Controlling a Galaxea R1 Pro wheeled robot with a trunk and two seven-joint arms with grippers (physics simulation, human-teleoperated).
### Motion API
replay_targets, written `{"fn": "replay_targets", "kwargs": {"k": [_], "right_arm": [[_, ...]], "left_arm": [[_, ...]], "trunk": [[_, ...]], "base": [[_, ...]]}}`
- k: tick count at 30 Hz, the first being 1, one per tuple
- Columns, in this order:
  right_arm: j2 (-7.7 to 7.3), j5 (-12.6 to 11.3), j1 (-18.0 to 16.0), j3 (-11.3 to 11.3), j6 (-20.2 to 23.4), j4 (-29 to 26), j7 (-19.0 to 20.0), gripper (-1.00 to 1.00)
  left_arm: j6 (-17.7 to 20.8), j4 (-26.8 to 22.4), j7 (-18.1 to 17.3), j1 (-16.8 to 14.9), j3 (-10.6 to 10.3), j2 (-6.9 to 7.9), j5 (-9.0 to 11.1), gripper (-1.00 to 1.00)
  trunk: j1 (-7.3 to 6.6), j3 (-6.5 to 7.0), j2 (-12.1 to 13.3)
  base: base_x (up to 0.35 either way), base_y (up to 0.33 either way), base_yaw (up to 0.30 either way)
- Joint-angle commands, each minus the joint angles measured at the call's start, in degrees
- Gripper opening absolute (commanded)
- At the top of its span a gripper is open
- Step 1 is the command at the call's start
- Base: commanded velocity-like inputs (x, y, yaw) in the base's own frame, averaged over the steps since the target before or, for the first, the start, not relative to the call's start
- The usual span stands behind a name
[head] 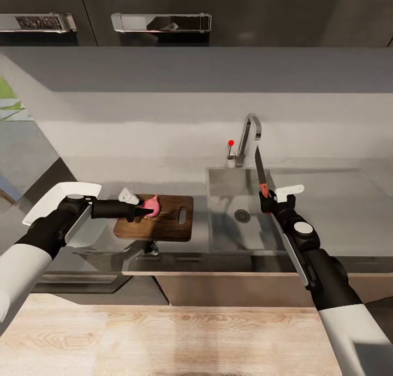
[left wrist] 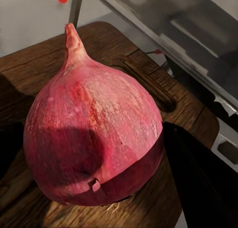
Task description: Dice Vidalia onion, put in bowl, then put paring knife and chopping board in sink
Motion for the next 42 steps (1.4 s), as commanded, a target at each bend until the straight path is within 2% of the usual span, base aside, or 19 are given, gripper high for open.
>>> {"fn": "replay_targets", "kwargs": {"k": [1,42], "right_arm": [[-0.06,0.1,-0.1,0.2,0.4,-0.1,-0.3,-1.0],[-0.06,0.1,-0.1,0.2,0.4,-0.1,-0.3,-1.0]], "left_arm": [[0.5,0.0,0.0,-0.1,-0.2,0.07,0.6,-1.0],[0.5,0.1,0.1,-0.1,-0.2,0.11,0.6,-1.0]], "trunk": [[0.03,-0.16,-0.1],[0.03,-1.54,-0.1]], "base": [[0.0,0.0,0.0],[0.0,0.0,0.0]]}}
